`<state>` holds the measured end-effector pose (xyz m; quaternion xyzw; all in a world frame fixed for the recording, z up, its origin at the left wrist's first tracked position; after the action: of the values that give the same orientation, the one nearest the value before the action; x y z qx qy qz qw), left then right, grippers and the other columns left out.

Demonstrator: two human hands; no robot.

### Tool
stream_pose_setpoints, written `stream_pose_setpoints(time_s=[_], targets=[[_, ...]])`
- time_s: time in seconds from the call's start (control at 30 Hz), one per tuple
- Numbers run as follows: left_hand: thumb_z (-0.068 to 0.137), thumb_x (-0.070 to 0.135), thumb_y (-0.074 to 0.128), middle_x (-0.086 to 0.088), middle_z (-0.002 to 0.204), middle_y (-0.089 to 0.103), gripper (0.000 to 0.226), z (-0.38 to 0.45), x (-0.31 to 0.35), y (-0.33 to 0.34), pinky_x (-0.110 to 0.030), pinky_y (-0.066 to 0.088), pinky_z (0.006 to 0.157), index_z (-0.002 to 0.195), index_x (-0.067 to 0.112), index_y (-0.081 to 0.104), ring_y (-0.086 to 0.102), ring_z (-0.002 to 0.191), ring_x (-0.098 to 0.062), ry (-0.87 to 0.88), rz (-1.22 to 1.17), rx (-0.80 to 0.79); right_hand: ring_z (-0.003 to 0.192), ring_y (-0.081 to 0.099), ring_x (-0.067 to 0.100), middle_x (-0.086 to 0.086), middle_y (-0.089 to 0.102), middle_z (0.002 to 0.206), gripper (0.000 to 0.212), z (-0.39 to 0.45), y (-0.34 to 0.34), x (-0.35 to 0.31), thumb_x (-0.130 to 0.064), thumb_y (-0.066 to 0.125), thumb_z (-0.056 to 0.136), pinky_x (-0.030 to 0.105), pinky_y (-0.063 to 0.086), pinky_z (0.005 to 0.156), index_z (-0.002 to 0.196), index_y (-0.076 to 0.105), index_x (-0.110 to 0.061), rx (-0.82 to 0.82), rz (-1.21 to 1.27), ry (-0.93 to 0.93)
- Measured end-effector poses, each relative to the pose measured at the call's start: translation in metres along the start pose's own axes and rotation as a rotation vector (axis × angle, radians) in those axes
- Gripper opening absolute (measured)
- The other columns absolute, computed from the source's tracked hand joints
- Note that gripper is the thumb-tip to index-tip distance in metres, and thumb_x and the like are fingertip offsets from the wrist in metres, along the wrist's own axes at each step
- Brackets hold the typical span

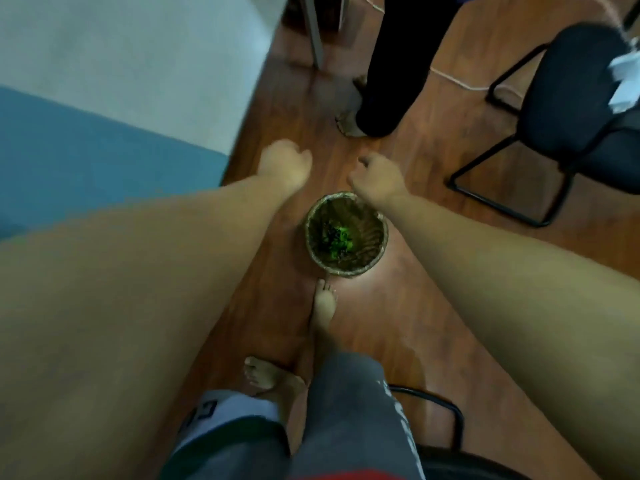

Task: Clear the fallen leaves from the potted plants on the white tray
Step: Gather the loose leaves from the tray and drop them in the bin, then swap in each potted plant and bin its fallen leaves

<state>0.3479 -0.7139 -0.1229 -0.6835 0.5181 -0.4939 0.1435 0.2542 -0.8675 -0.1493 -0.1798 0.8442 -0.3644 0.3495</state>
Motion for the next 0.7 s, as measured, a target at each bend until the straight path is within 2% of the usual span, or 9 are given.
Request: stream_pose_setpoints(time_s=[0.13,0.23,0.3,0.4,0.5,0.57,0.63,0.7], targets=[[0.089,0.029,0.047,-0.025,0.102,0.069,0.037,-0.060,0.011,-0.110,-0.037,0.048,0.085,0.090,0.000,0.071,0.062,0.102,-0.038,0.133,-0.014,0.183,0.125,0.056,0.027,0.009,0.056,0.140,0.057,-0.056,-0.049,-0.082,-0.029,0.055,0.089,0.029,0.045,0.096,0.143,0.046,-0.012,0.048,0.006,-0.121],[0.084,0.025,0.046,-0.028,0.086,0.065,0.027,-0.111,-0.028,-0.184,-0.040,0.050,0.074,0.071,0.004,0.058,0.062,0.085,-0.039,0.106,-0.019,0.295,0.126,0.055,0.027,0.008,0.056,0.141,0.055,-0.101,-0.063,-0.156,-0.029,0.056,0.088,0.029,0.044,0.098,0.141,0.049,-0.013,0.070,-0.024,-0.251],[0.084,0.024,0.045,-0.025,0.076,0.058,0.024,-0.136,-0.061,-0.214,-0.037,0.043,0.065,0.069,0.007,0.054,0.057,0.074,-0.034,0.063,-0.031,0.344,0.125,0.056,0.028,0.009,0.059,0.137,0.051,-0.122,-0.058,-0.194,-0.027,0.057,0.086,0.029,0.044,0.099,0.135,0.055,-0.012,0.081,-0.054,-0.310],[0.089,0.024,0.048,-0.026,0.083,0.064,0.029,-0.186,-0.128,-0.257,-0.037,0.042,0.067,0.073,0.003,0.059,0.059,0.078,-0.034,-0.062,-0.066,0.441,0.130,0.052,0.025,0.009,0.055,0.142,0.057,-0.161,-0.028,-0.254,-0.025,0.057,0.084,0.028,0.041,0.104,0.139,0.051,-0.012,0.042,-0.108,-0.406],[0.091,0.022,0.047,-0.029,0.084,0.064,0.031,-0.236,-0.193,-0.279,-0.037,0.043,0.070,0.068,0.003,0.054,0.061,0.085,-0.040,-0.164,-0.111,0.504,0.133,0.049,0.025,0.008,0.052,0.145,0.059,-0.197,0.011,-0.305,-0.025,0.057,0.087,0.030,0.040,0.106,0.143,0.047,-0.011,-0.030,-0.152,-0.524],[0.092,0.022,0.047,-0.025,0.070,0.058,0.034,-0.262,-0.230,-0.280,-0.036,0.038,0.065,0.062,0.007,0.045,0.058,0.078,-0.039,-0.226,-0.156,0.525,0.128,0.054,0.026,0.008,0.053,0.143,0.058,-0.213,0.035,-0.332,-0.023,0.057,0.087,0.027,0.043,0.098,0.142,0.046,-0.011,-0.073,-0.174,-0.585],[0.091,0.023,0.048,-0.017,0.064,0.053,0.033,-0.286,-0.266,-0.274,-0.035,0.038,0.061,0.062,0.007,0.048,0.056,0.075,-0.036,-0.307,-0.212,0.543,0.118,0.061,0.028,0.009,0.055,0.141,0.058,-0.228,0.061,-0.359,-0.022,0.056,0.085,0.026,0.046,0.091,0.141,0.048,-0.011,-0.115,-0.203,-0.645],[0.090,0.025,0.049,-0.018,0.071,0.057,0.029,-0.306,-0.300,-0.263,-0.036,0.040,0.066,0.068,0.006,0.055,0.060,0.084,-0.038,-0.389,-0.248,0.558,0.120,0.060,0.030,0.012,0.055,0.141,0.056,-0.241,0.088,-0.384,-0.020,0.056,0.085,0.031,0.048,0.099,0.140,0.049,-0.009,-0.155,-0.264,-0.713]])
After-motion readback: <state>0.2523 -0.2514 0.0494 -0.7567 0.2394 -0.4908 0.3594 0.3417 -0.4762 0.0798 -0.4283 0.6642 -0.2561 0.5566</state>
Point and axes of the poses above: each hand's wrist, its own z-axis towards the middle knuckle, its own y-axis out of the palm, x = y × z, the point moved 10 cm from there along z, towards the middle knuckle
